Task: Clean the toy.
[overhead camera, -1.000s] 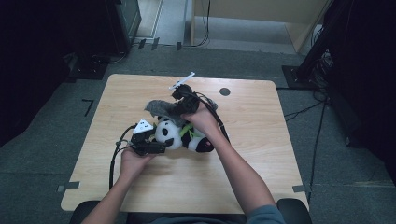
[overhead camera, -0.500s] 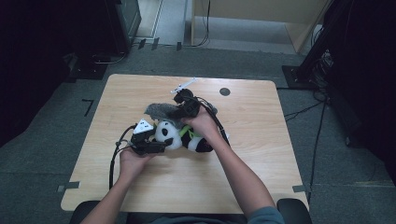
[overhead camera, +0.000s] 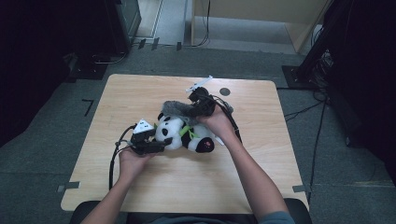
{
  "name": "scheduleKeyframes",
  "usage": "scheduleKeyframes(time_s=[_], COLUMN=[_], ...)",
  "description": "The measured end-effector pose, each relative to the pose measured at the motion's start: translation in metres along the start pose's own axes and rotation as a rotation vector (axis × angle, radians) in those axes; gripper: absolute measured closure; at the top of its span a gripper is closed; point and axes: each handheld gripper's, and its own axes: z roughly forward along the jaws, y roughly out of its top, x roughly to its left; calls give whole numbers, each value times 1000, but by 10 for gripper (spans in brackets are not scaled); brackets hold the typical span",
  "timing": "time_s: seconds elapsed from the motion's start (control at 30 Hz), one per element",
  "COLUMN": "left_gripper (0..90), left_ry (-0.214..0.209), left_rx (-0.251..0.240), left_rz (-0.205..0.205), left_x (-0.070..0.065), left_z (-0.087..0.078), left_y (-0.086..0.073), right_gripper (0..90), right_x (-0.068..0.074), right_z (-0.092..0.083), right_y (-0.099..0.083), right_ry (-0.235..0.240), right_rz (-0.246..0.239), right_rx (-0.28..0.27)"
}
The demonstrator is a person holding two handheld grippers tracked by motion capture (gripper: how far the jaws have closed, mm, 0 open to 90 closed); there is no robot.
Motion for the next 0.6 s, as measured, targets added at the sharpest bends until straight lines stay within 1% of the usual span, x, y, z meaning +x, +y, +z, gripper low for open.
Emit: scheduleKeyframes(time_s=[0.13, 0.2, 0.23, 0.27, 0.33, 0.4, 0.47, 0.5, 0.53, 0.57, 0.6], left_gripper=[280, 278, 277, 274, 274, 270, 262, 256, 251, 248, 245], left_ry=[-1, -1, 0, 0, 0, -1, -6, -7, -7, -5, -3], left_rx=[0, 1, 1, 1, -1, -1, 0, 0, 0, 0, 0], left_rz=[0, 0, 2, 3, 2, 2, 9, 11, 11, 13, 13], left_x=[0, 0, 0, 0, 0, 0, 0, 0, 0, 1, 0], left_z=[0, 0, 0, 0, 0, 0, 0, 0, 0, 0, 0], left_y=[0, 0, 0, 0, 0, 0, 0, -1, -1, 0, 0], right_gripper=[732, 732, 732, 732, 732, 733, 733, 734, 734, 735, 734], right_x=[-6, -7, -9, -11, -13, -17, -18, -19, -19, -18, -19], right_z=[-13, -16, -18, -21, -23, -28, -31, -33, -33, -38, -41], right_y=[-3, -4, -5, -8, -9, -12, -12, -11, -11, -9, -8], right_ry=[-33, -36, -40, -54, -60, -41, -29, -31, -31, -36, -42], right_rz=[8, 16, 12, 14, 18, 47, 62, 58, 58, 70, 64], right_rx=[-13, -11, -12, -13, -15, -33, -51, -62, -62, -81, -95])
